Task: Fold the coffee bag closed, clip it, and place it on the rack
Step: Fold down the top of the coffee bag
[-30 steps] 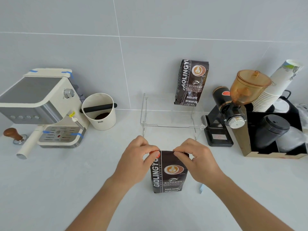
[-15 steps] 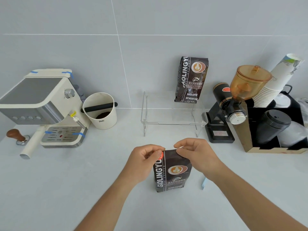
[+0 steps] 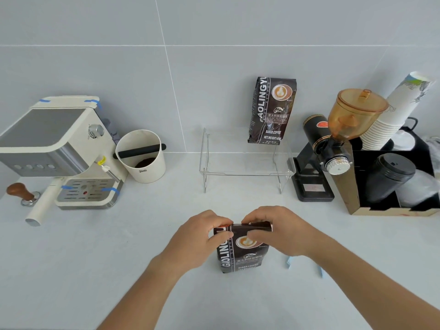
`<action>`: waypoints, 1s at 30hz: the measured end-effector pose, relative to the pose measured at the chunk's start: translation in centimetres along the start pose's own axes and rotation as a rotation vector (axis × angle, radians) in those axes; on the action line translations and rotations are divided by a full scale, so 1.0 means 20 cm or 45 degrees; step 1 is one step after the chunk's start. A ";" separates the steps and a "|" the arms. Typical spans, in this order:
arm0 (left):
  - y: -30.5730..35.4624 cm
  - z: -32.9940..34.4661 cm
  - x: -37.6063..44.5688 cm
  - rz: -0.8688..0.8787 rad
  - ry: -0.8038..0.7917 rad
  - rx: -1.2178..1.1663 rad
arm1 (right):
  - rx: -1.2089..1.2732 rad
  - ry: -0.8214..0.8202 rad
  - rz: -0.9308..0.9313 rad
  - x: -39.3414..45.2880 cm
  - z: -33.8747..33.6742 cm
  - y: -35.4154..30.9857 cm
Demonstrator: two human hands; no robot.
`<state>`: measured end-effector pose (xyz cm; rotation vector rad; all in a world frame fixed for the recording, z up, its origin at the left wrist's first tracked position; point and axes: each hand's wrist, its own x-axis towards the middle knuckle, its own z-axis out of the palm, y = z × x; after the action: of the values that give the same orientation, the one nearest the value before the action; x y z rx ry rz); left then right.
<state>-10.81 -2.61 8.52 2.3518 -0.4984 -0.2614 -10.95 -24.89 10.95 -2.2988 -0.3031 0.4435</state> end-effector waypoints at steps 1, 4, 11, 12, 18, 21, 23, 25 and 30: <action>0.00 0.00 0.00 0.023 -0.010 0.013 | -0.067 0.019 -0.072 0.00 0.01 0.00; 0.01 0.00 0.00 0.076 -0.002 0.011 | -0.126 0.064 -0.216 0.00 0.04 0.01; -0.02 0.01 -0.01 0.077 0.063 -0.167 | -0.026 0.120 -0.241 -0.04 0.01 0.07; -0.02 0.01 -0.01 0.080 0.049 -0.161 | -0.077 0.080 -0.289 -0.04 -0.01 0.07; -0.01 0.00 0.02 0.103 -0.001 -0.147 | 0.102 0.303 -0.195 -0.05 -0.04 0.14; 0.00 0.01 0.04 0.116 0.026 -0.126 | 0.217 0.253 -0.092 -0.09 -0.08 0.19; 0.00 0.01 0.05 0.116 0.050 -0.120 | 0.393 0.258 0.031 -0.13 -0.15 0.24; -0.02 0.00 0.05 0.120 0.066 -0.116 | 0.512 0.371 0.184 -0.17 -0.22 0.33; -0.04 0.03 0.05 0.084 0.127 -0.156 | 0.181 0.538 0.560 -0.19 -0.19 0.65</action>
<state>-9.86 -2.96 7.51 2.2130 -0.4970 -0.1389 -11.90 -37.51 4.81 -2.2438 0.4358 0.1732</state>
